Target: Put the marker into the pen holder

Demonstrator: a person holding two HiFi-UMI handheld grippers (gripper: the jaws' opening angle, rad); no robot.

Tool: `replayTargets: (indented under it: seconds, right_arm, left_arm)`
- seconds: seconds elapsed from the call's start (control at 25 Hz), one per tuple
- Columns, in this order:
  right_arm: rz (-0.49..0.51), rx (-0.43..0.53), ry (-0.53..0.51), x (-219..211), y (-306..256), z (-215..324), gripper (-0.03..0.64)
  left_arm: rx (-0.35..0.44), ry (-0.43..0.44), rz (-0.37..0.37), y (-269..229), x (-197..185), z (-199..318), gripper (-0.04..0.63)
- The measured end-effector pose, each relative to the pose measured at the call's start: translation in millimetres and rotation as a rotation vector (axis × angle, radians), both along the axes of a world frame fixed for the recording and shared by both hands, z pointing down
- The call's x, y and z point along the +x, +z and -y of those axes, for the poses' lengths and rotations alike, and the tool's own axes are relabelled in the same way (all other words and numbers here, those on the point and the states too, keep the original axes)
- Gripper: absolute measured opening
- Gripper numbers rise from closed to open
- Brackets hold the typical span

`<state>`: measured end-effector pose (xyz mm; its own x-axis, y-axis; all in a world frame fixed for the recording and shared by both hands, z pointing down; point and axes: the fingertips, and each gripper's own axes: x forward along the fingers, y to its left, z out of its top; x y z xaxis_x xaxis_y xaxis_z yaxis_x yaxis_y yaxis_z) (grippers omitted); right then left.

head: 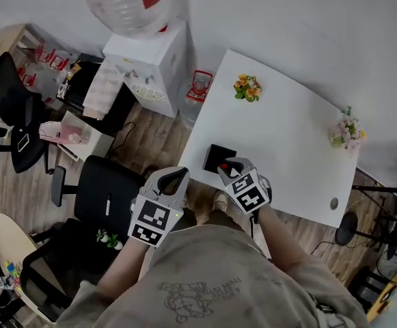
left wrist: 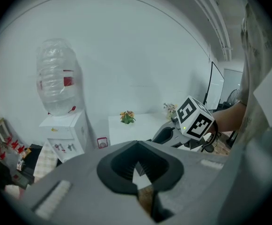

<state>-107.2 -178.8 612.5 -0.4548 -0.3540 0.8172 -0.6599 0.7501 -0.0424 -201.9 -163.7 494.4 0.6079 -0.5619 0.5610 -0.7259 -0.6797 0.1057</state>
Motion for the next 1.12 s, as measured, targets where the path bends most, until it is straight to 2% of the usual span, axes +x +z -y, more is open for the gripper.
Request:
replayTargets:
  seconds: [0.2, 0.4, 0.64, 0.84, 0.96, 1.12]
  right_arm:
    - [0.009, 0.033, 0.01, 3.3, -10.1, 3.2, 0.107]
    - [0.057, 0.114, 0.005, 5.4, -52.2, 4.7, 0.1]
    - [0.207, 0.254, 0.077, 16.0, -130.3, 16.0, 0.029]
    - [0.326, 0.407, 0.118, 24.0, -206.8, 23.2, 0.029]
    - [0.385, 0.491, 0.128, 29.7, -249.5, 21.3, 0.029]
    - [0.47, 0.6, 0.115, 31.1, -307.2, 11.4, 0.029]
  left_arm:
    - [0.034, 0.004, 0.022, -10.5, 0.3, -2.4, 0.0]
    - [0.11, 0.02, 0.055, -30.3, 4.2, -0.8, 0.0]
    - [0.201, 0.022, 0.07, -59.0, 9.2, 9.7, 0.0]
    - [0.312, 0.044, 0.072, -100.5, 14.9, 24.5, 0.0]
    - [0.376, 0.037, 0.046, -131.3, 15.1, 30.4, 0.0]
    - [0.446, 0.013, -0.081, -184.8, 11.3, 33.5, 0.0]
